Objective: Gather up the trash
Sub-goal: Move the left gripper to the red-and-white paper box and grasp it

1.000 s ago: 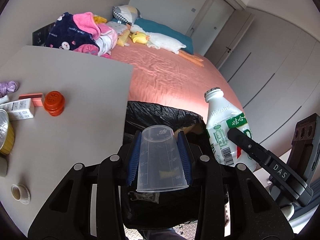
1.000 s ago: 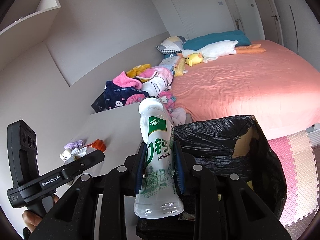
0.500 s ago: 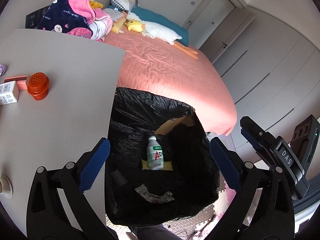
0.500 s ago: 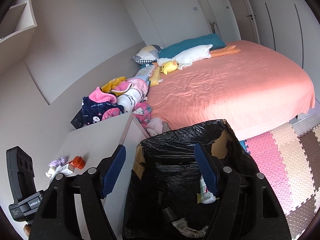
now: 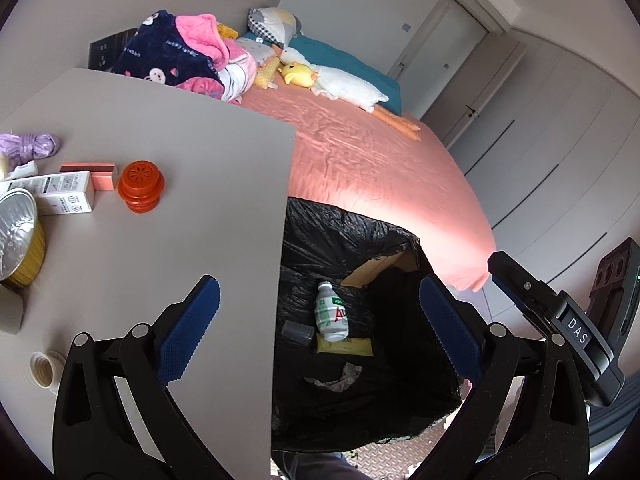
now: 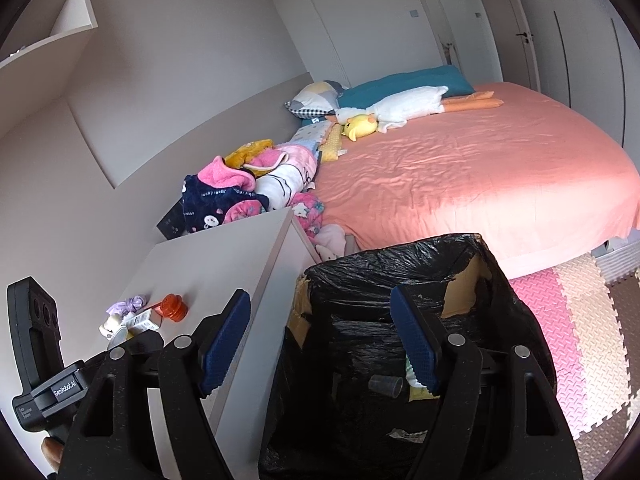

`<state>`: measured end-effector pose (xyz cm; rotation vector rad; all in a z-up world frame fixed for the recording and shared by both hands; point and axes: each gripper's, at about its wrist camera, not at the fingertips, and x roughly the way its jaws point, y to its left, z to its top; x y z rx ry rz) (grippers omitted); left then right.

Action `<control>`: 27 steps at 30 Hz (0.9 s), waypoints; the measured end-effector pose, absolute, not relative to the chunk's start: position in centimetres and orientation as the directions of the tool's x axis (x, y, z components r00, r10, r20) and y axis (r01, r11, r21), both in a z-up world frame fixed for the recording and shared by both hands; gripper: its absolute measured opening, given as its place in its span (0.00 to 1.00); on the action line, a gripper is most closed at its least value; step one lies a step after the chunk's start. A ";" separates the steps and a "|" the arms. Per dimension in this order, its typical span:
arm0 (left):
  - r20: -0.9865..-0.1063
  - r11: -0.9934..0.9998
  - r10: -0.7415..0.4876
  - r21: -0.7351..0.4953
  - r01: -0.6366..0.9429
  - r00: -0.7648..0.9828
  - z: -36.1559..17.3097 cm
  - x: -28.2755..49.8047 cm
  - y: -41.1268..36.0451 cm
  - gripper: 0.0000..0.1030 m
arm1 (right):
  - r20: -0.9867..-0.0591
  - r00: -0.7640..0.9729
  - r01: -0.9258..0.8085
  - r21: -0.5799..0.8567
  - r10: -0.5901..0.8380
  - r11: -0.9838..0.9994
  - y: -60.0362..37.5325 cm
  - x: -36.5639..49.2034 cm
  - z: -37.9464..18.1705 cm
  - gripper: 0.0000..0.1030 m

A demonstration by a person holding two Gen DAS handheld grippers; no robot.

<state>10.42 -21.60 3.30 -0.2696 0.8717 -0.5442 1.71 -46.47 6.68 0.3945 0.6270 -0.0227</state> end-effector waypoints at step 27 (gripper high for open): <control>-0.663 0.925 -0.364 -0.340 0.170 0.653 3.2 8.6 -11.3 0.94 | -0.607 0.752 -0.067 0.318 0.258 0.946 -36.0 4.8 5.5 0.78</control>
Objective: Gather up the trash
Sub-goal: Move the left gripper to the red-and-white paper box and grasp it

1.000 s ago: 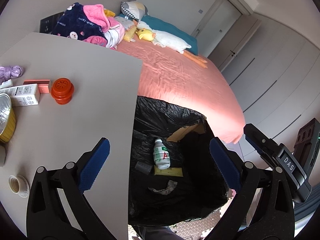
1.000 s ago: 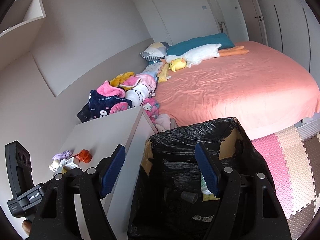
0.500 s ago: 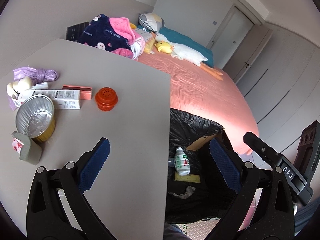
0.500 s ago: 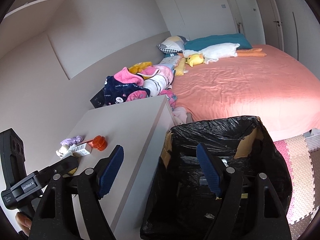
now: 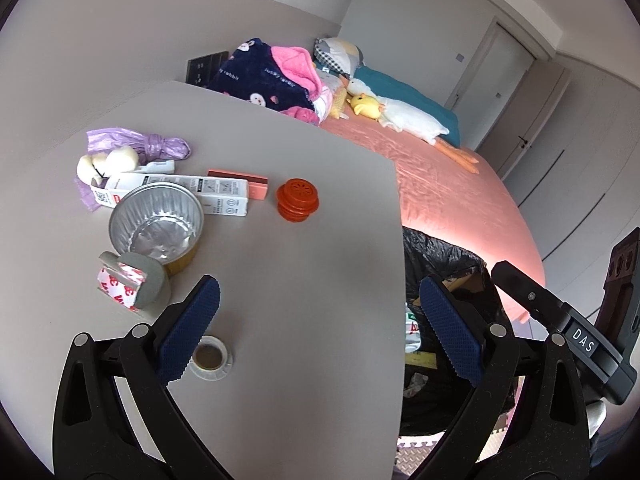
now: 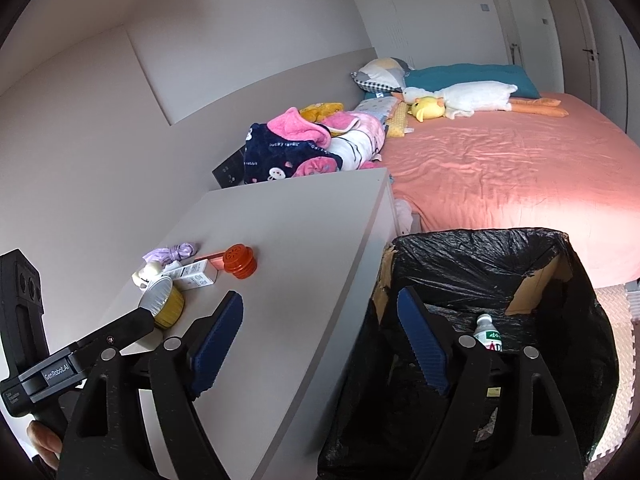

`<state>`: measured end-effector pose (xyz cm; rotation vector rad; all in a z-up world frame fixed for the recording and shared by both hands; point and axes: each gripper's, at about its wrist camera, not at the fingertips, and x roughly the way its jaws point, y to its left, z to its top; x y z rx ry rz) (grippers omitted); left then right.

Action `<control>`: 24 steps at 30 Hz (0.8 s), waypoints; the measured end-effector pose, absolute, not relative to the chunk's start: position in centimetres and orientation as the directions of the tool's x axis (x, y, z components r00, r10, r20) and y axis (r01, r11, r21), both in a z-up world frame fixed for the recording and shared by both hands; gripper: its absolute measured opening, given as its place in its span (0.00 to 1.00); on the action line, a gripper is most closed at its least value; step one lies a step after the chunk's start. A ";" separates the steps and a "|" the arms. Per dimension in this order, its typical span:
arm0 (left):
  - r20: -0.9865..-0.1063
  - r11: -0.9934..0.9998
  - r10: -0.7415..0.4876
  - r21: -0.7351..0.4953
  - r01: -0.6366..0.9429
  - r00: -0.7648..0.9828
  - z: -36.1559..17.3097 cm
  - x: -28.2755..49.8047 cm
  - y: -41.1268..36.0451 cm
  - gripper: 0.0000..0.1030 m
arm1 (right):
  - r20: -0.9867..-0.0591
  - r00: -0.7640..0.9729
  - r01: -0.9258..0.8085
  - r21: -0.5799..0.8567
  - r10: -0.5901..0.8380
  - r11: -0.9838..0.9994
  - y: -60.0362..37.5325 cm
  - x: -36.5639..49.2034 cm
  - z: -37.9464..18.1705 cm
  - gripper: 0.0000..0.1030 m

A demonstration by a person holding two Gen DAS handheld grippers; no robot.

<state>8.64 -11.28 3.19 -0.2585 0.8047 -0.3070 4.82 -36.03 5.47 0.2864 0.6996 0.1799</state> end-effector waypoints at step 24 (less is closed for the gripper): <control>-0.736 0.964 -0.201 -0.264 -0.001 0.646 -0.4 9.4 -3.4 0.94 | -0.648 0.686 -0.161 0.308 0.331 0.938 -29.9 8.3 3.6 0.80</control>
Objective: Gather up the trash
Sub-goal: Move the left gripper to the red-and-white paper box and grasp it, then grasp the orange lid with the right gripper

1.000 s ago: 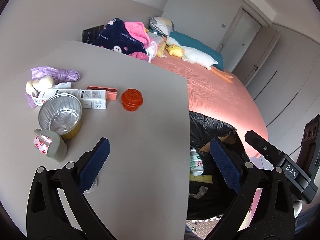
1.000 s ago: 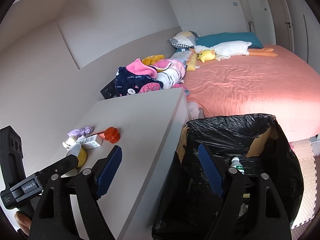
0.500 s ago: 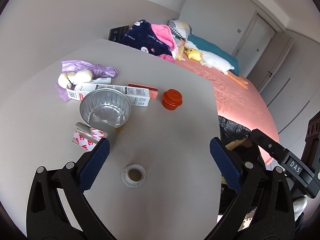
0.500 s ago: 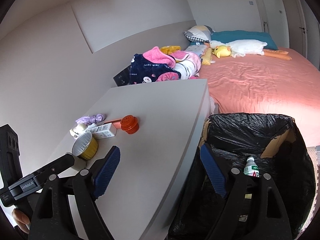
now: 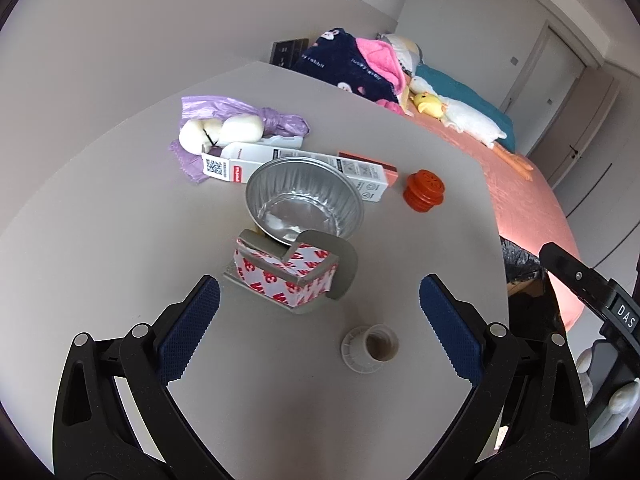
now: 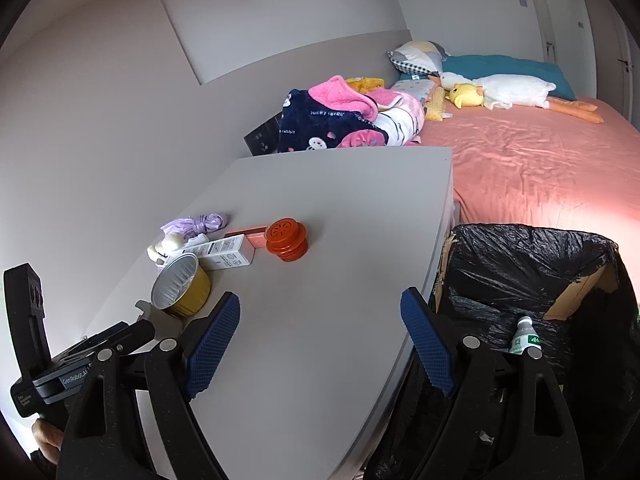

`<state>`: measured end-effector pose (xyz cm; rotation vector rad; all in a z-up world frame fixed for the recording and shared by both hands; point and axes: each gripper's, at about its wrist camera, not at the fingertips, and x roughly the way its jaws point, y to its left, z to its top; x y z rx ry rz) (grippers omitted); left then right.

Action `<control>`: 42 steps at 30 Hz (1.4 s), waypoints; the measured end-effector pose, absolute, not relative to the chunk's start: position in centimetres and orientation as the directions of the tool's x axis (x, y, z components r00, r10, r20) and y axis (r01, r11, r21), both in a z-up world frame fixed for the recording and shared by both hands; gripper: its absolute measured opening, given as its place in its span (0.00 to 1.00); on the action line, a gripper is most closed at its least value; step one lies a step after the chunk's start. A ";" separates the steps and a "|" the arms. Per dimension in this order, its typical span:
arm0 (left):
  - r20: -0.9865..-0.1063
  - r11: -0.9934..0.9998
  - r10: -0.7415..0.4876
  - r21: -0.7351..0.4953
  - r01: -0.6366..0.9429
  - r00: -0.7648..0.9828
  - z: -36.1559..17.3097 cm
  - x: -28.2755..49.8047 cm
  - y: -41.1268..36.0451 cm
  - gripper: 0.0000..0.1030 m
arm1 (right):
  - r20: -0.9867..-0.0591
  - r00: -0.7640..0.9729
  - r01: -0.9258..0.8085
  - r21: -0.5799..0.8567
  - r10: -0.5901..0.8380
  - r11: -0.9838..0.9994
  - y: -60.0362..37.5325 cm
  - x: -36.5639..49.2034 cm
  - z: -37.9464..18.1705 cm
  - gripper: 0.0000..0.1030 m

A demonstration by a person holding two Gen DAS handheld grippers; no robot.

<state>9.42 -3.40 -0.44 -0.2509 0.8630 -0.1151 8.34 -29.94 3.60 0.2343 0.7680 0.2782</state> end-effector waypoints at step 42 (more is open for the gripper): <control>-0.772 0.974 -0.191 -0.225 0.020 0.606 -3.0 11.7 -1.6 0.67 | -0.759 0.606 -0.223 0.125 0.238 0.967 -21.8 20.4 -1.2 0.63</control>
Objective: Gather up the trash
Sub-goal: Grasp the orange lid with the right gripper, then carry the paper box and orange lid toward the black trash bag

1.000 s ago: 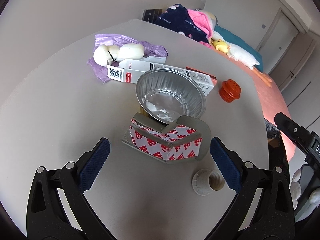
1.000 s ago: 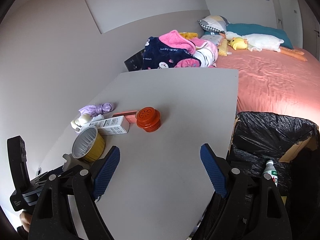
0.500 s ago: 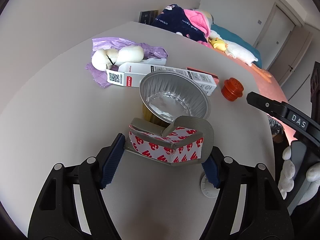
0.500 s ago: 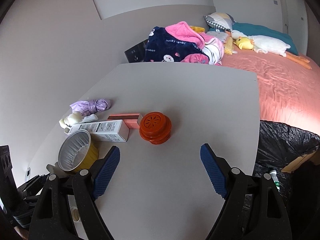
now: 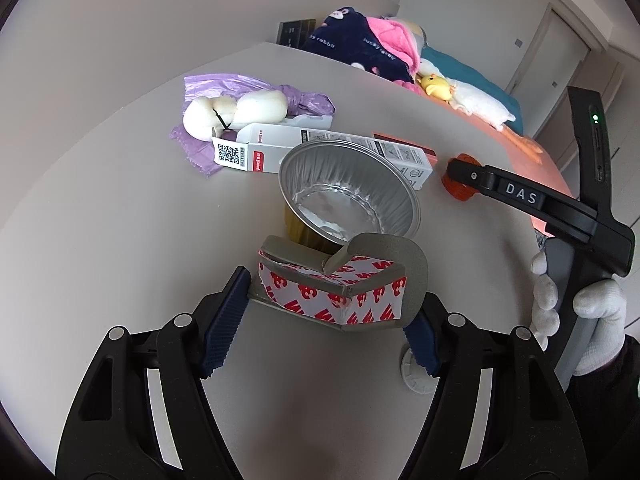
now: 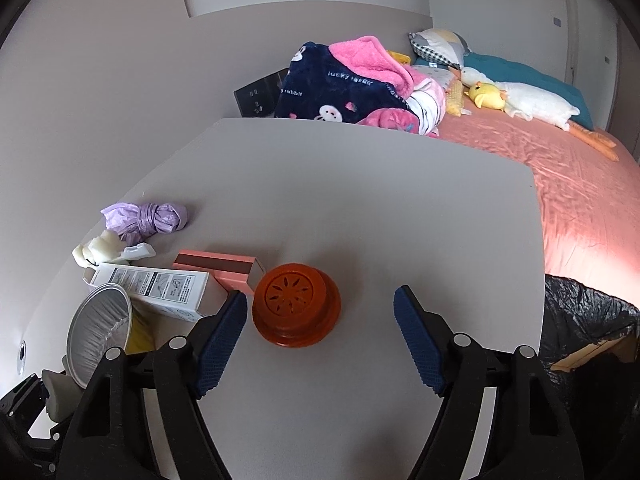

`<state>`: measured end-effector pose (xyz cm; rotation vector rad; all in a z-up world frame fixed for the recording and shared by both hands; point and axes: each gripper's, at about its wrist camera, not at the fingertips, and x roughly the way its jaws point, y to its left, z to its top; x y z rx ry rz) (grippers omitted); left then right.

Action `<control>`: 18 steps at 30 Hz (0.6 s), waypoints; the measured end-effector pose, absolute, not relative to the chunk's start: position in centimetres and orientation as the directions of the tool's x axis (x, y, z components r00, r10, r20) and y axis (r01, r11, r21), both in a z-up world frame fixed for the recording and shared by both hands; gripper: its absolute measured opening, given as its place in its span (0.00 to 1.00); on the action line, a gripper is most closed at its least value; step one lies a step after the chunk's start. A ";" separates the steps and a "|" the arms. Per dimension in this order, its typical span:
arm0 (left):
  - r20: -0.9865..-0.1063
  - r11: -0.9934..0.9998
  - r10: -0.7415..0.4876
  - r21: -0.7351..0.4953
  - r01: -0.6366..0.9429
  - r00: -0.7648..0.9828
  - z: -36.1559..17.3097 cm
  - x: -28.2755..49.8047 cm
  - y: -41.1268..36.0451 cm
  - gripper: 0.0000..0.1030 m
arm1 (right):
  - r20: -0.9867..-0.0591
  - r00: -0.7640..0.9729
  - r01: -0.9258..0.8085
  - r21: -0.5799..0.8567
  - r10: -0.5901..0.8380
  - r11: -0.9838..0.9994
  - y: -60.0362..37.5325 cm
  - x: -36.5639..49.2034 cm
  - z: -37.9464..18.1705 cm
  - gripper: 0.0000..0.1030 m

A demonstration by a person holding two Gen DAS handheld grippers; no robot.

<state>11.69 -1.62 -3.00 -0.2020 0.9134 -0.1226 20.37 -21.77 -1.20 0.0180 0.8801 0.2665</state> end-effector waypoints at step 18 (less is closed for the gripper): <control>-0.717 0.954 -0.239 -0.299 0.020 0.654 -1.8 10.1 -0.8 0.66 | -0.756 0.542 -0.207 0.303 0.366 0.930 -25.4 15.9 -0.1 0.45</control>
